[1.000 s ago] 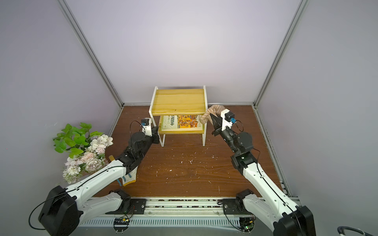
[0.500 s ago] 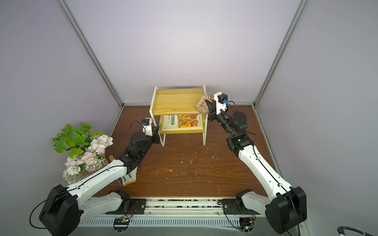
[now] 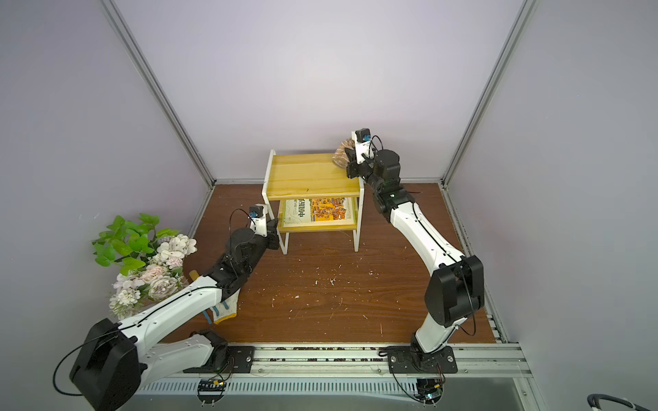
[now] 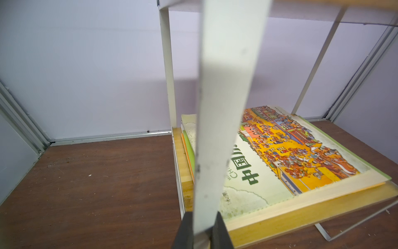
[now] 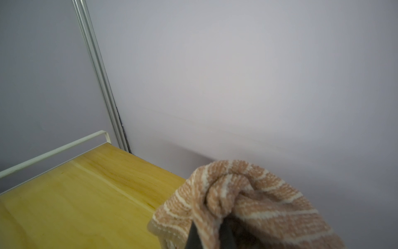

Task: Wipe the bookshelf clean with a cloth
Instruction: Wipe the dust from the shelf.

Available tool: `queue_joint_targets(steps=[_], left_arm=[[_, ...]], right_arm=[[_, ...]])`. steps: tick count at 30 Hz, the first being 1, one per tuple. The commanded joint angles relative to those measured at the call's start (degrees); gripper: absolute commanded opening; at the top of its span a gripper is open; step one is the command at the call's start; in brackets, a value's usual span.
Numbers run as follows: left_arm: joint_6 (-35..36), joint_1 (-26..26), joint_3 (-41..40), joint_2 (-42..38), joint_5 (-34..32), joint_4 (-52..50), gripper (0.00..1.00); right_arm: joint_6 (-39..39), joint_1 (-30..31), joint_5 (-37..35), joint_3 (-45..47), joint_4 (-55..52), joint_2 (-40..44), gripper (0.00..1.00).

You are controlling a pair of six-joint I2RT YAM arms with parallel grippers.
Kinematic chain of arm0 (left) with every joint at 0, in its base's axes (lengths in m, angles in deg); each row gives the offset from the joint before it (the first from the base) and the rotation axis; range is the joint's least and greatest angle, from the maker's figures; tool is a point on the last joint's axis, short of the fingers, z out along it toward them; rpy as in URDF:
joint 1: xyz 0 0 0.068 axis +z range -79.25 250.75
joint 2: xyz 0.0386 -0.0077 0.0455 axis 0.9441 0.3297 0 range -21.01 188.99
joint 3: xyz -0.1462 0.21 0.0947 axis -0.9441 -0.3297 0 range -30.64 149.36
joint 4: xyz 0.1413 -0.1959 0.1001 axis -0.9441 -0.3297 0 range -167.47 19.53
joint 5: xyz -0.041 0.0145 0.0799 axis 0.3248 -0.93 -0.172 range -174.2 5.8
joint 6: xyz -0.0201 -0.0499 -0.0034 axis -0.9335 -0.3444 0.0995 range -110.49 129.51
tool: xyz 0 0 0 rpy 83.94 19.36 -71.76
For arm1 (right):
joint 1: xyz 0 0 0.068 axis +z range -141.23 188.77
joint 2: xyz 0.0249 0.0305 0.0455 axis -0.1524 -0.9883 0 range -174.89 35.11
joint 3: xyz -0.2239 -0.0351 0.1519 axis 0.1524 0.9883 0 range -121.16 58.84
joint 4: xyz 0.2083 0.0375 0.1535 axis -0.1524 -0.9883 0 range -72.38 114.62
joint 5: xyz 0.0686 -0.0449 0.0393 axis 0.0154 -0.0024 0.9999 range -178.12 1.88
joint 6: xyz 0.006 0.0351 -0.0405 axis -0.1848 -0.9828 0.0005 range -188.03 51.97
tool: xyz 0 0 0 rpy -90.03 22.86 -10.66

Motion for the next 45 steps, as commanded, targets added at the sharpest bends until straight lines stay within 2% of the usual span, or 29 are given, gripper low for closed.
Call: queue_joint_targets(steps=[1, 5, 9, 12, 15, 18, 20, 24, 27, 30, 34, 38, 39, 41, 43, 45], left_arm=[[1.23, 0.43, 0.64, 1.38, 2.96, -3.64, 0.01], [3.86, 1.02, 1.28, 0.47, 4.00, -4.56, 0.01], [5.20, 2.01, 1.41, 0.03, 5.25, -4.63, 0.01], [5.93, 2.18, 1.15, 0.39, 6.41, -3.65, 0.01], [5.90, 2.22, 1.23, 0.81, 6.15, -3.57, 0.01], [5.95, 2.25, 0.92, 0.04, 6.25, -3.63, 0.01], [6.14, 2.32, 0.24, -0.95, 6.27, -3.23, 0.01], [6.44, 2.53, -0.68, -2.56, 5.29, -2.88, 0.01], [6.66, 2.68, -1.05, -2.87, 5.12, -2.58, 0.01], [6.99, 2.98, -1.40, -2.79, 4.72, -2.18, 0.01], [6.81, 3.57, -1.31, -2.66, 5.25, -2.07, 0.01], [6.68, 3.57, -1.20, -2.61, 5.35, -1.91, 0.01], [6.73, 3.61, -1.19, -2.59, 5.13, -1.84, 0.01], [6.84, 3.57, -0.89, -2.29, 4.69, -1.90, 0.01], [6.66, 3.61, -0.48, -1.87, 4.91, -2.09, 0.01], [6.11, 3.60, -0.01, -1.38, 5.45, -1.89, 0.01]], right_arm=[[2.81, -0.20, -0.91, 9.10, -7.49, 10.35, 0.00], [2.24, -0.43, 2.62, 14.90, -7.93, 16.10, 0.00], [-1.09, -1.07, 0.86, 10.44, -1.00, 7.08, 0.00], [-6.97, -4.18, 3.45, -2.06, 0.21, -4.88, 0.00], [-11.87, -7.79, 9.76, -21.97, -7.63, -15.38, 0.00], [-10.76, -9.05, 17.56, -37.98, -16.88, -24.54, 0.00], [-9.68, -9.49, 22.70, -42.38, -19.39, -28.28, 0.00], [-6.18, -10.22, 36.63, -40.05, -20.02, -29.07, 0.00], [-4.18, -10.96, 47.17, -31.92, -14.78, -25.55, 0.00], [-6.52, -13.63, 54.09, -22.05, -7.05, -21.83, 0.00], [-13.64, -18.79, 53.67, -10.95, 3.72, -18.65, 0.00], [-10.10, -21.14, 50.17, -7.79, -0.88, -15.71, 0.00], [-8.59, -21.21, 47.80, -6.12, -0.87, -13.69, 0.00], [-10.83, -20.69, 43.18, -0.71, 6.33, -8.07, 0.00], [-14.12, -19.25, 38.41, -1.79, 6.04, -7.24, 0.00], [-14.23, -17.43, 28.24, -4.43, 3.99, -8.96, 0.00]])
